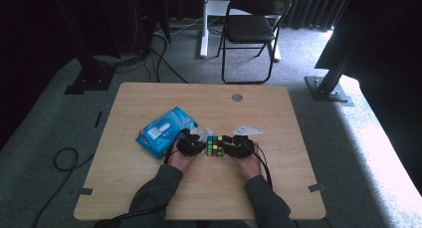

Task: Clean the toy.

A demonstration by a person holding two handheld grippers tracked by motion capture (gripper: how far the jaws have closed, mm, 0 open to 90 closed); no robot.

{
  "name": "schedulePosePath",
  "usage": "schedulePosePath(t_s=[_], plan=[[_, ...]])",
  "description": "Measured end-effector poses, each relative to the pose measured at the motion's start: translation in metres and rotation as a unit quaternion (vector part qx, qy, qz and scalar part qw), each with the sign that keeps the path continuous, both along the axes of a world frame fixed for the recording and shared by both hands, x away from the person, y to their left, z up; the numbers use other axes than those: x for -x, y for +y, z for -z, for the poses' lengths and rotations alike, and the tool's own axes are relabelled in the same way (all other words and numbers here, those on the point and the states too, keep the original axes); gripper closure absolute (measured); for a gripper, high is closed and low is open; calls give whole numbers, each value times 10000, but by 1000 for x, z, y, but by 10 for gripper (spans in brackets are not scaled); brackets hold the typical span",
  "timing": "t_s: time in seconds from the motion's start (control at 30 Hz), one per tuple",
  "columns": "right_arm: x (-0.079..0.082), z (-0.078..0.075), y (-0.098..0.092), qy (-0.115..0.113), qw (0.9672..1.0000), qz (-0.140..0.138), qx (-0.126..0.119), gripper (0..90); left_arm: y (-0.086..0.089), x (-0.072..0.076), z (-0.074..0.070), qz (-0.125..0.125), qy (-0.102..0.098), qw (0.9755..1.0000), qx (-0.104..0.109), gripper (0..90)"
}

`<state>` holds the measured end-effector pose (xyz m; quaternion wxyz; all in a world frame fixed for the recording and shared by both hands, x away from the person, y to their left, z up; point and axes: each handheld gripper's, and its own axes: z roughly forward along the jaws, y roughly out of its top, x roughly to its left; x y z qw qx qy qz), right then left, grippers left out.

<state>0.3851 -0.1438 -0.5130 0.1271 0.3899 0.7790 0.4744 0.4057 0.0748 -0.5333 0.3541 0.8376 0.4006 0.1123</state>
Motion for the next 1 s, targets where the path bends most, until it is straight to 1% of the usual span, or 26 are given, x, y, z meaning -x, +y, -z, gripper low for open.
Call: schedulePosePath(t_s=[0.13,0.37,0.5,0.63,0.77,0.87,0.97,1.0], plan=[[0,0,0,10,10000,9,-2,629,2,2,-6,5,-62,10000,21,844],[0,0,0,12,10000,16,3,630,11,8,-26,-24,-296,9993,221,844],[0,0,0,14,10000,23,-5,630,12,12,-35,35,-386,9987,337,844],[0,0,0,15,10000,25,-5,630,10,16,-38,111,-396,9984,387,843],[0,0,1,8,10000,29,5,630,10,20,-37,150,-378,9981,470,844],[0,0,0,10,10000,27,3,630,9,21,-36,189,-372,9980,483,844],[0,0,0,10,10000,28,2,630,9,21,-35,202,-330,9981,471,844],[0,0,0,9,10000,28,3,631,7,21,-33,212,-286,9983,458,844]])
